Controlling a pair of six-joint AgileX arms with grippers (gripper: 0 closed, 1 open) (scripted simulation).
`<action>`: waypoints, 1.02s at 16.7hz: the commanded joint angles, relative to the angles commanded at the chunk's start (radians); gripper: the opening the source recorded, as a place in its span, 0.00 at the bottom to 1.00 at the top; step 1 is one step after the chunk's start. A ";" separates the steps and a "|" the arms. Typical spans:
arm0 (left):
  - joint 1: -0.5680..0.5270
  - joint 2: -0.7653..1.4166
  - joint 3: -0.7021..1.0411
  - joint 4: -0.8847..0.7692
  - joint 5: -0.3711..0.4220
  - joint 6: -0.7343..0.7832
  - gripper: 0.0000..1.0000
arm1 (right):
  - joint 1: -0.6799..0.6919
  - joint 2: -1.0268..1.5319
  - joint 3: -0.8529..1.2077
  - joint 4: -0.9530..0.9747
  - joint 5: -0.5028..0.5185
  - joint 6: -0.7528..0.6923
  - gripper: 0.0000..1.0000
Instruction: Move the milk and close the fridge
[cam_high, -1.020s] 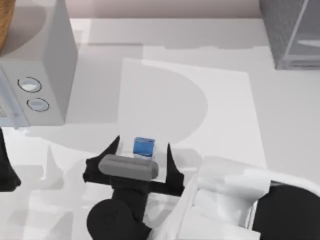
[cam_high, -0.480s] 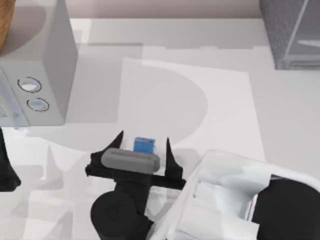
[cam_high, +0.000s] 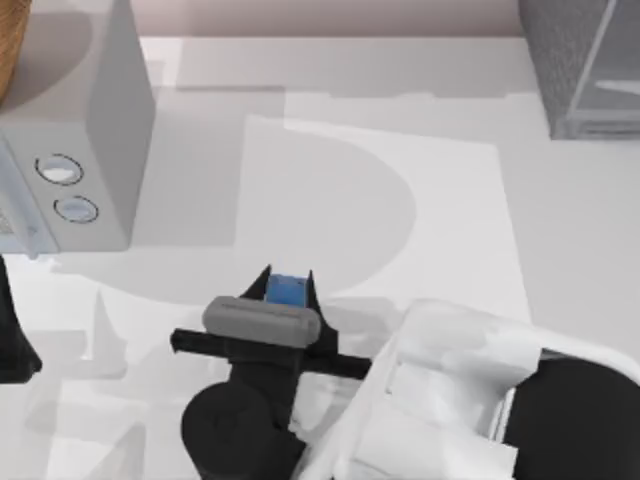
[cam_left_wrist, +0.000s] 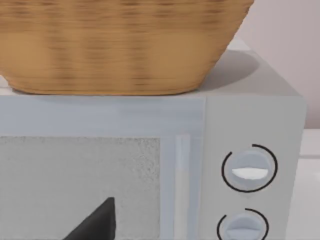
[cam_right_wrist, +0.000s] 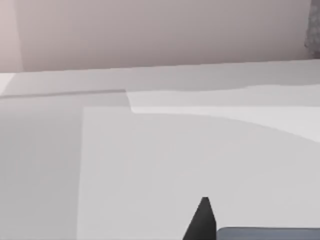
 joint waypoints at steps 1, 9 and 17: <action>0.000 0.000 0.000 0.000 0.000 0.000 1.00 | 0.000 0.000 0.000 0.000 0.000 0.000 0.10; 0.000 0.000 0.000 0.000 0.000 0.000 1.00 | 0.000 0.000 0.000 0.000 0.000 0.000 0.00; 0.000 0.000 0.000 0.000 0.000 0.000 1.00 | 0.003 -0.089 -0.023 -0.071 -0.001 0.005 0.00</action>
